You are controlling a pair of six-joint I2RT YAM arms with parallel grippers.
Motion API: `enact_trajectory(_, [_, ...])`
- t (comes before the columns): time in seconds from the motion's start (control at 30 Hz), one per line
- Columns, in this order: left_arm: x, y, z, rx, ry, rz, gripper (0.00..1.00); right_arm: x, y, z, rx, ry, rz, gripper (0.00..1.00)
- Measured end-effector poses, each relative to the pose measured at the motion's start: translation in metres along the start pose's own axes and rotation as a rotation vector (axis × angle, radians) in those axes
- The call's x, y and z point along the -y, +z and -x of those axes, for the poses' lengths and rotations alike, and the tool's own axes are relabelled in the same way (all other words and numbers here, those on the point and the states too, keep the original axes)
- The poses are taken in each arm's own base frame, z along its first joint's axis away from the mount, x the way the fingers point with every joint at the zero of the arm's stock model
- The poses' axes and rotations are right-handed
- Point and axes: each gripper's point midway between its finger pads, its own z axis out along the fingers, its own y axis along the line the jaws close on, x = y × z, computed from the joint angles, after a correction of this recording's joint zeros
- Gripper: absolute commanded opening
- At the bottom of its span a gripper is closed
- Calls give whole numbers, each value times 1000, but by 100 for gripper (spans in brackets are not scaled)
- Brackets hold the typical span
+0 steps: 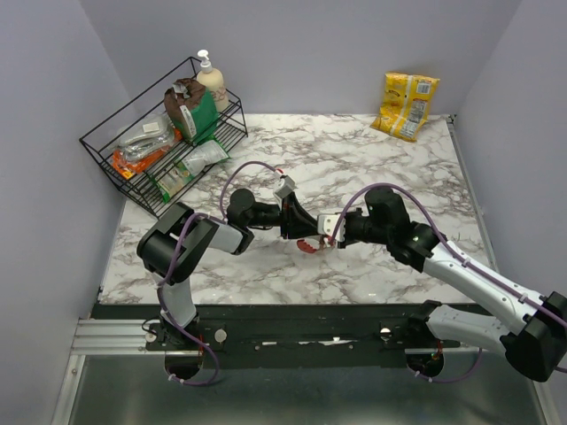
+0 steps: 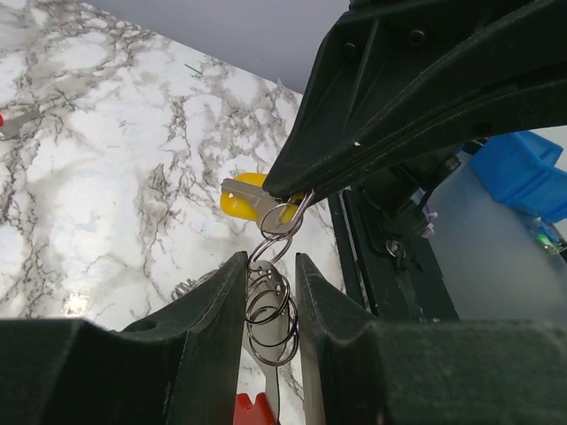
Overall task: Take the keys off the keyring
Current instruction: Remove the key from the keyring.
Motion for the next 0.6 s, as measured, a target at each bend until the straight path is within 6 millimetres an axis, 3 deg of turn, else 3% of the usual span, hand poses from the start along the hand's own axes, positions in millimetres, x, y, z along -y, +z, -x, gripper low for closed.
enact_trajectory(0.3, [2,0,-4,-9,-86,-3,32,-5,1,-2,-5,7,20,1])
enact_trajectory(0.4, [3,0,-4,-9,-100,-4,27,-5,2,-3,-7,8,25,1])
enact_trajectory(0.6, [3,0,-4,-9,-105,-3,8,-8,4,-5,-10,10,39,1])
